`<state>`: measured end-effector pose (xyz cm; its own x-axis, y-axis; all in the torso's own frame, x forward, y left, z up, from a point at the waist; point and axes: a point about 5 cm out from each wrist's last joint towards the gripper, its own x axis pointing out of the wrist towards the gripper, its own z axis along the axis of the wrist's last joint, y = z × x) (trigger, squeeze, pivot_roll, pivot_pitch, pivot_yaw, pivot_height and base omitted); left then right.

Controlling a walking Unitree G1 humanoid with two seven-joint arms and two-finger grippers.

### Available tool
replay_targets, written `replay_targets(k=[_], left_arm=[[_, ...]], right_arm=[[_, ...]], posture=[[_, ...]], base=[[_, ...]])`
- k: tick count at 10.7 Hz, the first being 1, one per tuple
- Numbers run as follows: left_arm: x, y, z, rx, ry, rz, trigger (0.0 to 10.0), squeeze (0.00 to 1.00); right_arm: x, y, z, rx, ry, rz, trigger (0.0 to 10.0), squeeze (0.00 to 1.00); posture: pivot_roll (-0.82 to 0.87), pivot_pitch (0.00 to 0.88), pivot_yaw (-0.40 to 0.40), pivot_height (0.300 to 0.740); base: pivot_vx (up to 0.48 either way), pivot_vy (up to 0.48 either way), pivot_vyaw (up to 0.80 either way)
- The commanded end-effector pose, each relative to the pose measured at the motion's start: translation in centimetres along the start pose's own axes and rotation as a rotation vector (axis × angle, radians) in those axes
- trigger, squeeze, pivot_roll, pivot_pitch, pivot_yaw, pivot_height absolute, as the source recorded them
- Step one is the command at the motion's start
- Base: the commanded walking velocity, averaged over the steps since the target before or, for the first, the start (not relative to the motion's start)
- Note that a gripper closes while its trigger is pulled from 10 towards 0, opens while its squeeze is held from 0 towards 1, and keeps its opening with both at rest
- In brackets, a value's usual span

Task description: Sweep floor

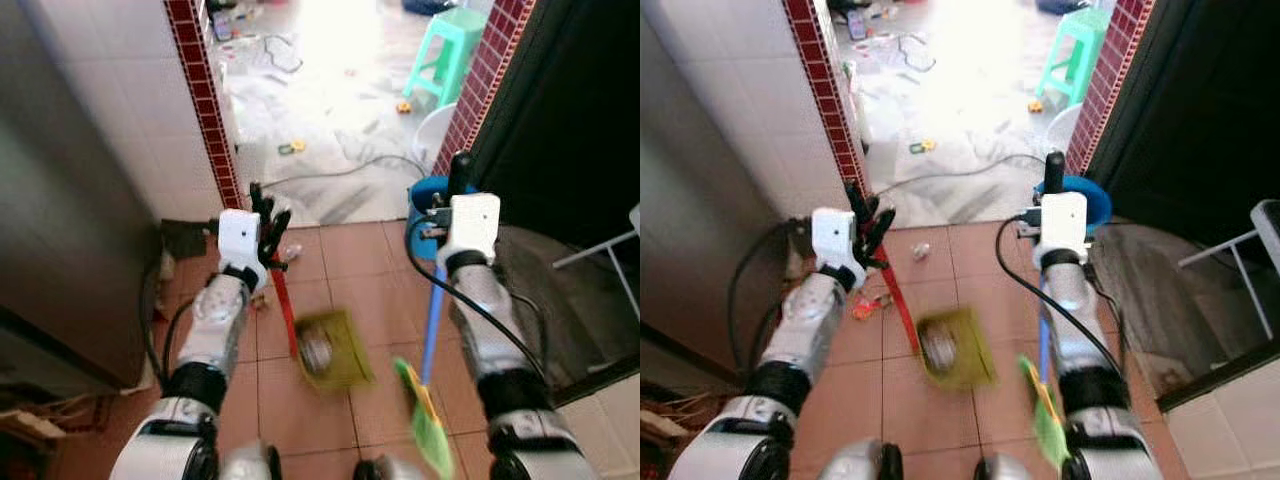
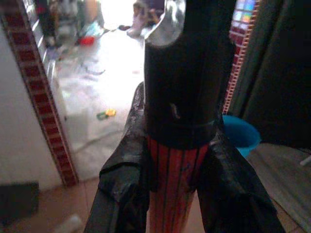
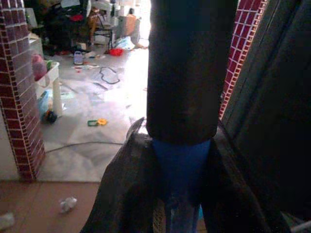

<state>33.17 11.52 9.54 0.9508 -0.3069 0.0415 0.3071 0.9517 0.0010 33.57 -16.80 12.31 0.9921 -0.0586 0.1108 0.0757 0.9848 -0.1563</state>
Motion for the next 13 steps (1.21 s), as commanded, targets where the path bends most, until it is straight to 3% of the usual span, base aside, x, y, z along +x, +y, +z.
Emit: replay_targets(k=[1,2,3,6,9,13], left_arm=[[-0.4,0.1,0.8,0.055,-0.027,-0.061,10.0,0.0],[-1.0,0.4,0.5,0.067,-0.018,-0.07,10.0,0.0],[-1.8,0.5,0.1,0.024,0.003,-0.067,10.0,0.0],[-2.3,-1.1,-0.1,-0.028,0.015,-0.109,10.0,0.0],[-2.1,-1.6,0.2,-0.044,0.025,-0.136,10.0,0.0],[-1.7,-1.3,1.2,-0.061,-0.003,-0.095,10.0,0.0]], right_arm=[[0.5,-0.3,1.0,0.007,-0.051,-0.029,10.0,0.0],[0.3,-0.2,0.6,0.014,-0.047,-0.033,10.0,0.0],[-0.2,-0.1,0.2,0.016,-0.04,-0.038,10.0,0.0],[-0.3,0.2,0.1,0.023,-0.035,-0.021,10.0,0.0],[-0.1,-1.0,0.3,0.019,-0.046,-0.046,10.0,0.0],[0.3,0.1,0.8,0.027,-0.057,0.004,10.0,0.0]], posture=[[0.01,0.0,0.041,0.74],[0.01,0.0,0.041,0.74],[0.01,0.0,0.035,0.74],[-0.02,0.0,0.02,0.74],[-0.03,0.0,0.033,0.74],[-0.01,0.0,0.009,0.74]], base=[[0.0,0.0,0.0],[0.0,0.0,0.0],[0.0,0.0,-0.57],[0.0,0.0,-0.8],[0.0,0.0,-0.43],[0.0,-0.151,0.0]])
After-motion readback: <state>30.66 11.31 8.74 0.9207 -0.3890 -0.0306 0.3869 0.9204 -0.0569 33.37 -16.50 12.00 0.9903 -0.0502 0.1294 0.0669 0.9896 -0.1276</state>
